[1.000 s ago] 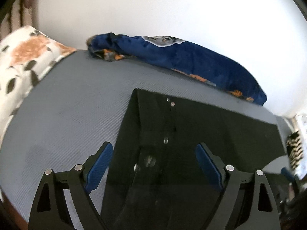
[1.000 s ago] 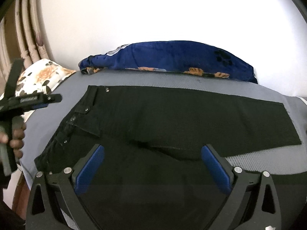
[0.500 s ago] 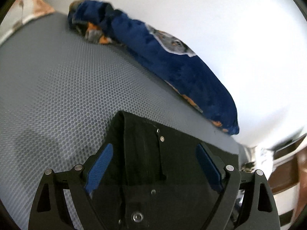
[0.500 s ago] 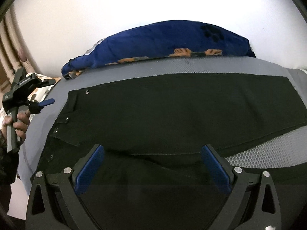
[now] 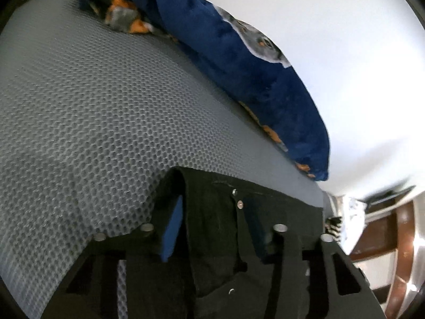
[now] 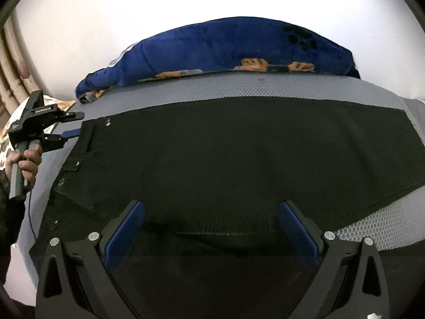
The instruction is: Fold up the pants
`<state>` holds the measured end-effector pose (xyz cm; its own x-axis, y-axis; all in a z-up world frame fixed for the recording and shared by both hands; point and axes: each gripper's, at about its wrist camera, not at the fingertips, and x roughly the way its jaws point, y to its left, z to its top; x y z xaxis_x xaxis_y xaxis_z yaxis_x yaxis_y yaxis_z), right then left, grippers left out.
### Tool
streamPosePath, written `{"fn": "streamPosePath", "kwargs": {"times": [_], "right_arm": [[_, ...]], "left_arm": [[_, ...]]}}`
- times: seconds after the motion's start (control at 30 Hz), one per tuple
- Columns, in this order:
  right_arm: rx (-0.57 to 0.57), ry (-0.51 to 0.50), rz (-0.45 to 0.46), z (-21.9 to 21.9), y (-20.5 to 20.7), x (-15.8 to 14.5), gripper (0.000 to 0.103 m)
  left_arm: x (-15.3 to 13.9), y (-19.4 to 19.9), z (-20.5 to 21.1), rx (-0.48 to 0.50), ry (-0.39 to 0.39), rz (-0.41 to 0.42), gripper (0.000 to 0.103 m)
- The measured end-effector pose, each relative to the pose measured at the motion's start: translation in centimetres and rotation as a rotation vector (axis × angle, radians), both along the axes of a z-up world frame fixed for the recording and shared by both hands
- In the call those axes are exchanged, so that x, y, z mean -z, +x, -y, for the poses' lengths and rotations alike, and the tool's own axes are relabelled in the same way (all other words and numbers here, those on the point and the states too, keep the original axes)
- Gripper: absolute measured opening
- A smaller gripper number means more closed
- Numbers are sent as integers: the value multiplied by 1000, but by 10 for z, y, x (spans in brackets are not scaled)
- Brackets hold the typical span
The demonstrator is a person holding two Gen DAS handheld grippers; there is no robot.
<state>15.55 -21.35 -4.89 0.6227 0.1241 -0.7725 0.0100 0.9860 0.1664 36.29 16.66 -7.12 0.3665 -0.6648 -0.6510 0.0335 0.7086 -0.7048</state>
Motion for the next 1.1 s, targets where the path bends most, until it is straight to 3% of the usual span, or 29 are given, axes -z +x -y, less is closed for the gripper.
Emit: {"fn": "streamPosePath", "kwargs": {"times": [0.1, 0.33, 0.5, 0.83, 0.9, 0.97, 1.1], "right_arm": [[6, 10, -11, 0, 5, 3, 100], [0, -5, -37, -5, 15, 9, 100], [3, -2, -44, -7, 26, 11, 100], [-14, -25, -42, -12, 43, 14, 100], [-12, -18, -42, -9, 47, 15, 100], [-12, -20, -46, -8, 51, 16, 100], [-19, -34, -46, -3, 58, 15, 100]], "left_arm": [[1, 4, 5, 37, -3, 10, 44], [5, 2, 8, 85, -102, 42, 43], [10, 5, 26, 152, -93, 49, 42], [21, 24, 31, 141, -116, 57, 42], [25, 25, 27, 139, -125, 57, 37], [28, 23, 18, 129, -100, 54, 14], [28, 17, 13, 120, -55, 88, 12]]}}
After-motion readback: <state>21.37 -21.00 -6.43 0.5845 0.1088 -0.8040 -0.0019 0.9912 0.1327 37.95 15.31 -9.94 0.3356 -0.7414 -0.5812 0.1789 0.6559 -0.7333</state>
